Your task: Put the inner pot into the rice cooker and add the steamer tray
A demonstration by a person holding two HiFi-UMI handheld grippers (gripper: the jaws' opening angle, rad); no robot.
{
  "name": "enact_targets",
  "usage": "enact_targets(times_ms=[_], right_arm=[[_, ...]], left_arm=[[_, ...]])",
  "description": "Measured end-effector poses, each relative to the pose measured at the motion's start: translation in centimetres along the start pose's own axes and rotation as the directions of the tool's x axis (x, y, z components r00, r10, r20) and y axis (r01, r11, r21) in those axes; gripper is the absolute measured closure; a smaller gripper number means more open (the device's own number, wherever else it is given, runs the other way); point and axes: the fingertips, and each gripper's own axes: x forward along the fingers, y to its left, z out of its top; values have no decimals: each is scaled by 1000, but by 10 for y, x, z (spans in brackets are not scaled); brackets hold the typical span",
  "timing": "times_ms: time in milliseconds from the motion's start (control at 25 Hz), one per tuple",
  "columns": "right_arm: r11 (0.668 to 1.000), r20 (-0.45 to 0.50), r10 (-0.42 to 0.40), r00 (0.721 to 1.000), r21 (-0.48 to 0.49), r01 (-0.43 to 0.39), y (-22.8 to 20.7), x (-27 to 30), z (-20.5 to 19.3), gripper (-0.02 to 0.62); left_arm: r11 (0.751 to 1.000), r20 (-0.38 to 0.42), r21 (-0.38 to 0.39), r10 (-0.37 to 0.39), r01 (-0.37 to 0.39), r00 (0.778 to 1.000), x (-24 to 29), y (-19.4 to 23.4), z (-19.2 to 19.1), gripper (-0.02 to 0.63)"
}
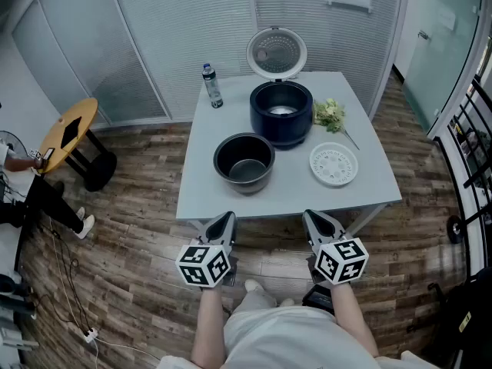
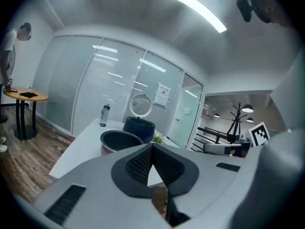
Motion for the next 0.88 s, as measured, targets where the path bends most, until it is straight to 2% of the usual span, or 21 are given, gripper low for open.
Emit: enact_targets(times_ms=[680,800,840,880], right_arm=[[999,-33,17,999,-41,-19,24,2,-13,580],[998,-20,60,998,-19,-61,31,-1,-13,578],[996,-15,91,996,-1,-91,34,-1,-12,572],[993,-16,121,993,18,-120,37,-2,-12,497]], left_arm=[[999,10,-34,17,-17,1000,-21,17,-5,597],[997,25,-68,27,-25,999,-23,20,-4,589],[996,23,-84,23,-21,999,-22,20,-5,480],[995,18,-96,18,-16,1000,-20,19,-6,379]])
